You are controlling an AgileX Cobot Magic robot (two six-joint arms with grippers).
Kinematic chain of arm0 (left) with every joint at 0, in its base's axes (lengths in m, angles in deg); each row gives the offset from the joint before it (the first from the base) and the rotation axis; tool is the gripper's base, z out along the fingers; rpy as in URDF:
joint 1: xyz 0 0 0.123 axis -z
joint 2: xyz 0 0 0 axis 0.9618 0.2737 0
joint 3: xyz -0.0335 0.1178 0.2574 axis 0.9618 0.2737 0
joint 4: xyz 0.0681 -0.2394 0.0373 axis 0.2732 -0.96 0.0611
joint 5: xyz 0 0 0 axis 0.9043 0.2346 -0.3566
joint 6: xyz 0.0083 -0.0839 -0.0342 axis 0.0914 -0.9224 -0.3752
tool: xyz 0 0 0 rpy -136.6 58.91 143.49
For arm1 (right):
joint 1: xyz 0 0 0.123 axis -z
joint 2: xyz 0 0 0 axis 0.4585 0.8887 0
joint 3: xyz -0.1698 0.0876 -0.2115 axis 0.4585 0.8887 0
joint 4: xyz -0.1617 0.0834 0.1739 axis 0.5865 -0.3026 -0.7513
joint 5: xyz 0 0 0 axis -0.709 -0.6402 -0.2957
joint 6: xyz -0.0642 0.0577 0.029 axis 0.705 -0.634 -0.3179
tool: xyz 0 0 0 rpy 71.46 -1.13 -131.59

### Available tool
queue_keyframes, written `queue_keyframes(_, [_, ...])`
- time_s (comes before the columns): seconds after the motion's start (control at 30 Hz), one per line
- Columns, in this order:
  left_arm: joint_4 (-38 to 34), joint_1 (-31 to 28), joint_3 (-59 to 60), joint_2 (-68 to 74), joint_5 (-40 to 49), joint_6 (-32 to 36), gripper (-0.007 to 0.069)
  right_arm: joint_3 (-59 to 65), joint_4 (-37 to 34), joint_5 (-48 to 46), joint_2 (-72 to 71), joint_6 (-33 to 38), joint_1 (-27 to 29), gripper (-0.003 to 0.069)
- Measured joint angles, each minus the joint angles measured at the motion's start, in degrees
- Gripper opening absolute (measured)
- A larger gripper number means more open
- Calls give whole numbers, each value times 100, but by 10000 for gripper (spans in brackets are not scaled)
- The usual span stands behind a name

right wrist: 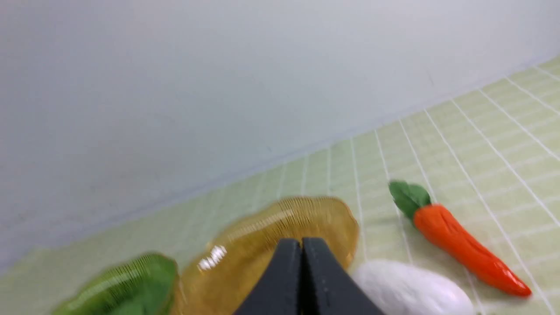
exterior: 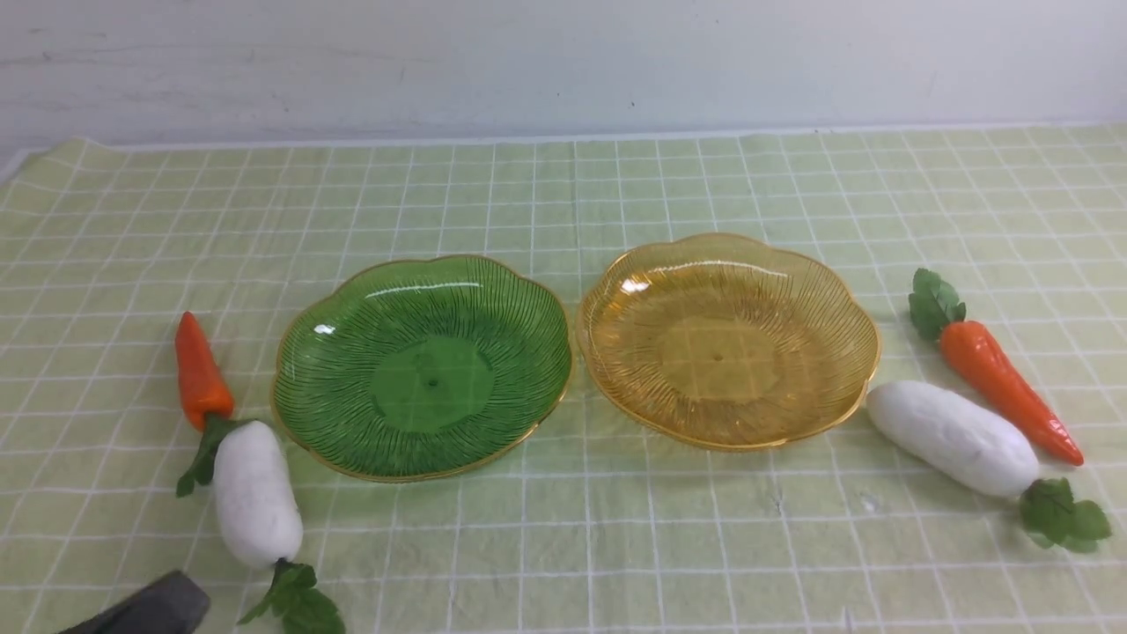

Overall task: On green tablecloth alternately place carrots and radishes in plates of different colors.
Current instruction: 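Place the white radish on the plate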

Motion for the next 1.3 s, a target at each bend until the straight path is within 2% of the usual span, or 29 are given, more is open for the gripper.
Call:
queue_keyframes(0.1, [687, 0, -686, 1215, 1107, 691, -8, -545, 570, -1096, 1443, 30, 0, -14])
queue_keyframes(0.2, [1083, 0, -1191, 2025, 1697, 1113, -8, -990, 939, -1856, 2530, 44, 0, -14])
queue_keyframes(0.37, [1373, 0, -1817, 3043, 1972, 1395, -8, -1683, 1067, -2610, 4028, 44, 0, -10])
queue_keyframes(0.53, [1416, 0, -2128, 3788, 1929, 1423, -7, -2298, 693, -3043, 5227, 119, 0, -9])
queue_keyframes(0.73, [1459, 0, -2189, 4347, 1675, 1569, -4, -2857, 547, -3299, 6242, 493, -5, 4])
queue_keyframes(0.9, [1465, 0, -2201, 4554, 1443, 1629, -4, -3607, 1003, -3379, 6927, 1276, -11, 40])
queue_keyframes(1.0, [1465, 0, -2203, 4572, 1425, 1634, 3, -3981, 1094, -3355, 7239, 1431, -11, 56])
queue_keyframes(1.3, [1429, 0, -2203, 4572, 1421, 1610, 13, -4430, 1516, -2450, 8142, 1558, -25, 177])
